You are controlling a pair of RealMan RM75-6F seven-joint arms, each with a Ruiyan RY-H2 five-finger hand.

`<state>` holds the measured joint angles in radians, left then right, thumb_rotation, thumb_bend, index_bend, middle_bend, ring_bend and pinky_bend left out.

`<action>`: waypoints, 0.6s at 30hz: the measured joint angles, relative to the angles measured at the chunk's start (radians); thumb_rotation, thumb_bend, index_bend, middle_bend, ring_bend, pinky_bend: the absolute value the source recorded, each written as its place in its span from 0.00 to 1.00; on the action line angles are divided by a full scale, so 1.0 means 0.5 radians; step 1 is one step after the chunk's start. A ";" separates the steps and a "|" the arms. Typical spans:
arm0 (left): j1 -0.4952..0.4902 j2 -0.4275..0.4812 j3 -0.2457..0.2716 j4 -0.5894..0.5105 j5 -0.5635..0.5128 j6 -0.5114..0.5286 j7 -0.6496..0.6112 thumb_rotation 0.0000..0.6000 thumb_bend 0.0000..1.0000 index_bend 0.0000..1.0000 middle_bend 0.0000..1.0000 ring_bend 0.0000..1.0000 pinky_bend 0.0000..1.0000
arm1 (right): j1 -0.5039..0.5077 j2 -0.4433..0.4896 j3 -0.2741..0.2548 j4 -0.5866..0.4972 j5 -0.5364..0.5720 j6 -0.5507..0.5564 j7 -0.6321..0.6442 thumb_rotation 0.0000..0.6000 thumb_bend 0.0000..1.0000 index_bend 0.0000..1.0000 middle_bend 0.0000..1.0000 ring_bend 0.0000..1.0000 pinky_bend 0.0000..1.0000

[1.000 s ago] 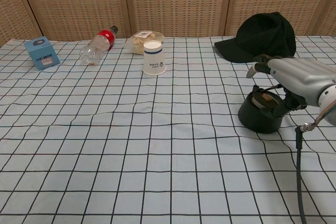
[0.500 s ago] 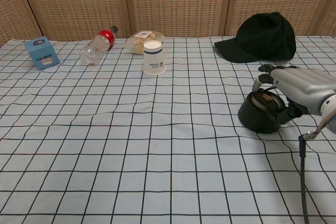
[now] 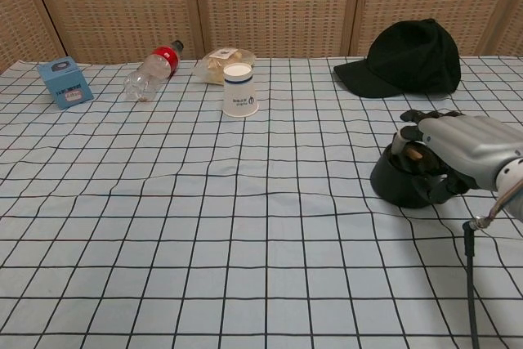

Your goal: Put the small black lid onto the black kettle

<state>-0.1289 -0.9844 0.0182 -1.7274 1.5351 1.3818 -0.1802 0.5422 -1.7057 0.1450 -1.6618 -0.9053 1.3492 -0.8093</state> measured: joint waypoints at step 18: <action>0.006 -0.050 -0.024 0.021 -0.048 0.017 0.113 1.00 0.15 0.00 0.00 0.00 0.00 | -0.205 0.395 -0.217 -0.247 -0.590 0.222 0.339 1.00 0.34 0.17 0.00 0.00 0.00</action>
<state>-0.1258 -1.0096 0.0063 -1.7169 1.5112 1.3904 -0.1239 0.4396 -1.5082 0.0364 -1.7851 -1.2003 1.4603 -0.6399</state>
